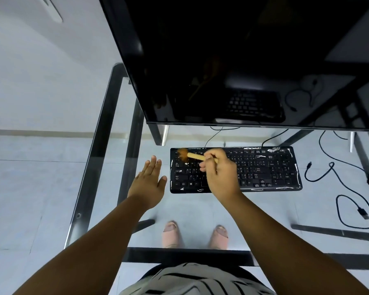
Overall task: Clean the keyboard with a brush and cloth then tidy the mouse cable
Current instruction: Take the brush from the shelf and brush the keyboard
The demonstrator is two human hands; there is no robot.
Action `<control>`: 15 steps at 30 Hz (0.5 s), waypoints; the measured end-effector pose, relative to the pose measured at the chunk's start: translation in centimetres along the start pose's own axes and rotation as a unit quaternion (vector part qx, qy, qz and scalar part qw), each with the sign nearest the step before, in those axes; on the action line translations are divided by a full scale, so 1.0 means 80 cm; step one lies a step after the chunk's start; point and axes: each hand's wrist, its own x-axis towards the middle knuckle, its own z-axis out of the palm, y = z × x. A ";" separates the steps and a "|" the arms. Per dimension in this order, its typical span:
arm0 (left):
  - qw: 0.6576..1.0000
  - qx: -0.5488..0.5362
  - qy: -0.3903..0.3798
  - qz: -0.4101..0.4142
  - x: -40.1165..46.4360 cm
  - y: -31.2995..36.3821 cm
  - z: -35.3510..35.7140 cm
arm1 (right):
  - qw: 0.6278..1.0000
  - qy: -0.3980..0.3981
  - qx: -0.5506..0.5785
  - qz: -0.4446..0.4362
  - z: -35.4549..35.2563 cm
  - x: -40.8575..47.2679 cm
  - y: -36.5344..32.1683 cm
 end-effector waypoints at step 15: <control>1.000 -0.004 0.005 0.004 0.003 -0.003 0.002 | 1.000 0.030 0.004 0.006 -0.008 0.006 -0.012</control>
